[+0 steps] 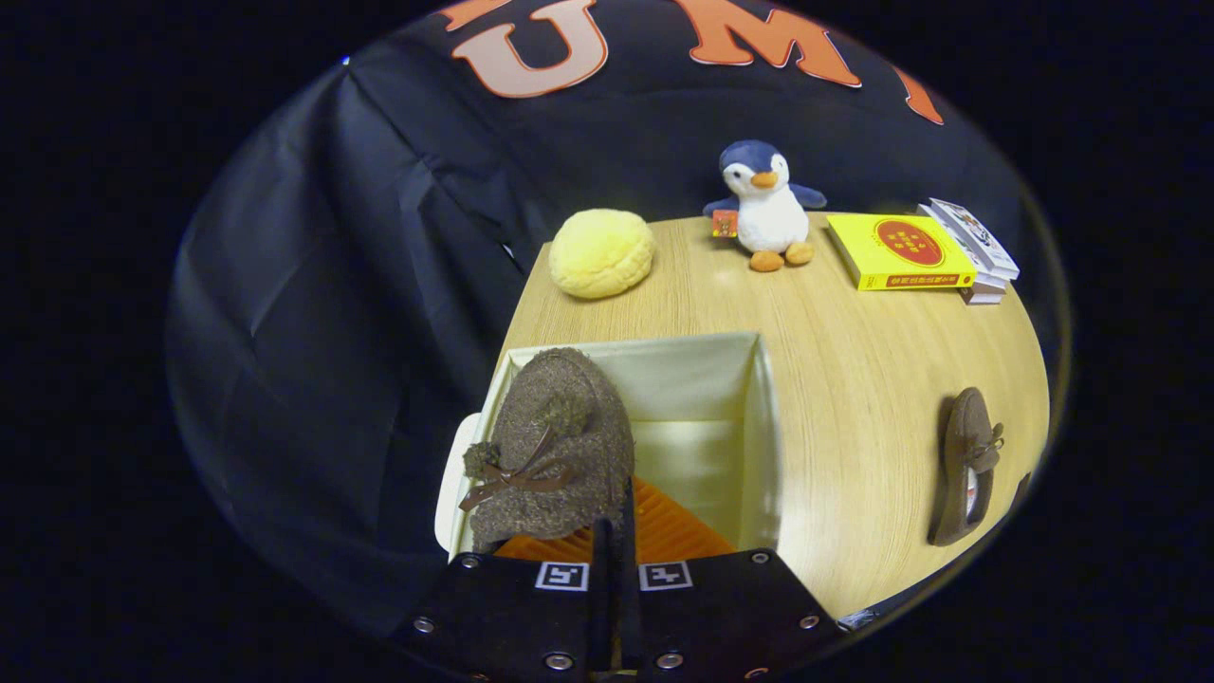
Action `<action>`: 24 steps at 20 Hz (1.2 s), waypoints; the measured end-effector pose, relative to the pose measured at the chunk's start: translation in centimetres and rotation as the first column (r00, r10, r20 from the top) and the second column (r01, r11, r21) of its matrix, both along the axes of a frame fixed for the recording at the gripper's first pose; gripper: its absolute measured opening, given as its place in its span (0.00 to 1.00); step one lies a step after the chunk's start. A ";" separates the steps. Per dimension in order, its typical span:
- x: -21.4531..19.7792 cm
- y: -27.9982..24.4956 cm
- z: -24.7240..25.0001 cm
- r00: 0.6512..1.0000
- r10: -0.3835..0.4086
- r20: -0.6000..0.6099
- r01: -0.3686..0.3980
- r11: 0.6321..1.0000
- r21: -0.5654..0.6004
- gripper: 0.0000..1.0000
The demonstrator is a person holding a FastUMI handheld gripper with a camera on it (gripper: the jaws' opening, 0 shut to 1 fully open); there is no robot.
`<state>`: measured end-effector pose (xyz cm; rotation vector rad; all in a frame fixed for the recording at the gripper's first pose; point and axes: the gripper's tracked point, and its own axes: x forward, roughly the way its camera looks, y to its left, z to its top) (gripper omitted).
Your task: Open the storage box then place both shoes into the box .Put the left shoe in first, then the right shoe, with the right side of both shoes facing outward in a uniform manner.
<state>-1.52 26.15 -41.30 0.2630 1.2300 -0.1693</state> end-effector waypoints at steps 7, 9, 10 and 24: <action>-0.7 1.4 -5.7 0.992 -0.025 -0.122 0.019 0.998 -0.055 0.05; -1.2 1.6 -6.7 0.987 -0.037 -0.157 0.030 0.998 -0.049 0.05; -1.4 1.7 -7.1 0.984 -0.030 -0.173 0.023 0.999 -0.041 0.05; -3.4 4.7 2.0 0.986 0.161 -0.037 -0.144 0.945 0.293 0.66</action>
